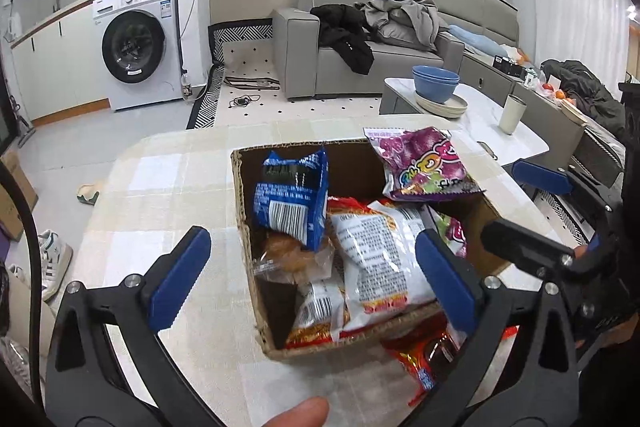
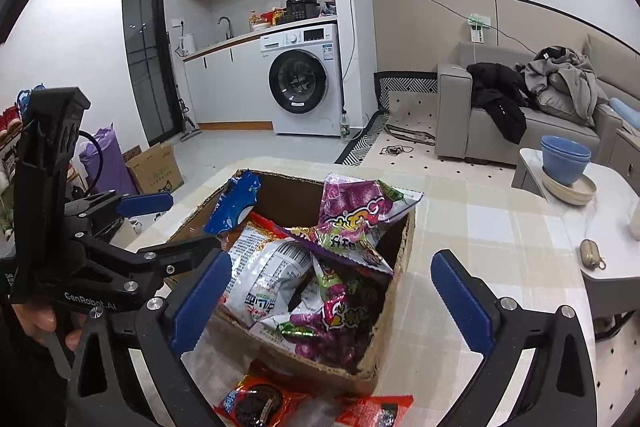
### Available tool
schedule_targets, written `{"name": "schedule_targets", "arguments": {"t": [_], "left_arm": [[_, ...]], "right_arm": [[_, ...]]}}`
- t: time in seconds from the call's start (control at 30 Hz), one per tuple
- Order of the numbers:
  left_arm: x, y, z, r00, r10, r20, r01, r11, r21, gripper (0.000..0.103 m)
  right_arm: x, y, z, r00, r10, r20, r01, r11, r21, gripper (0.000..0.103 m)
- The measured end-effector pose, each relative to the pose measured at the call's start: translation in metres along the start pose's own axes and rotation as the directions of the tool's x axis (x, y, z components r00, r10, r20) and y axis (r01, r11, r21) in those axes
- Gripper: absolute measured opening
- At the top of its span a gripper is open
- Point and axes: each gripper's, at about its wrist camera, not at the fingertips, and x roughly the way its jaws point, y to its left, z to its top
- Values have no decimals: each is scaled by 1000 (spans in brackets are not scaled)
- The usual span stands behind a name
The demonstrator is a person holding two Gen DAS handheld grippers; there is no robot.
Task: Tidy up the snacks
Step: 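Move both open tools back toward the two red packs beside the box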
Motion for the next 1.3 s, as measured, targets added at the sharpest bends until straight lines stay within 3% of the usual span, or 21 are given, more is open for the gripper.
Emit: {"name": "schedule_targets", "arguments": {"t": [0.6, 1.1, 1.3], "left_arm": [[-55, -18, -42, 1000, 29, -3, -29, 997, 65, 102], [-70, -20, -63, 999, 6, -54, -3, 999, 54, 102], [-65, -32, -74, 996, 2, -89, 4, 998, 67, 102]], "right_arm": [[-35, -5, -26, 1000, -10, -19, 11, 999, 32, 102], [-48, -16, -62, 984, -81, -157, 95, 991, 90, 102], [-46, -21, -74, 980, -65, -190, 88, 989, 117, 102]]}}
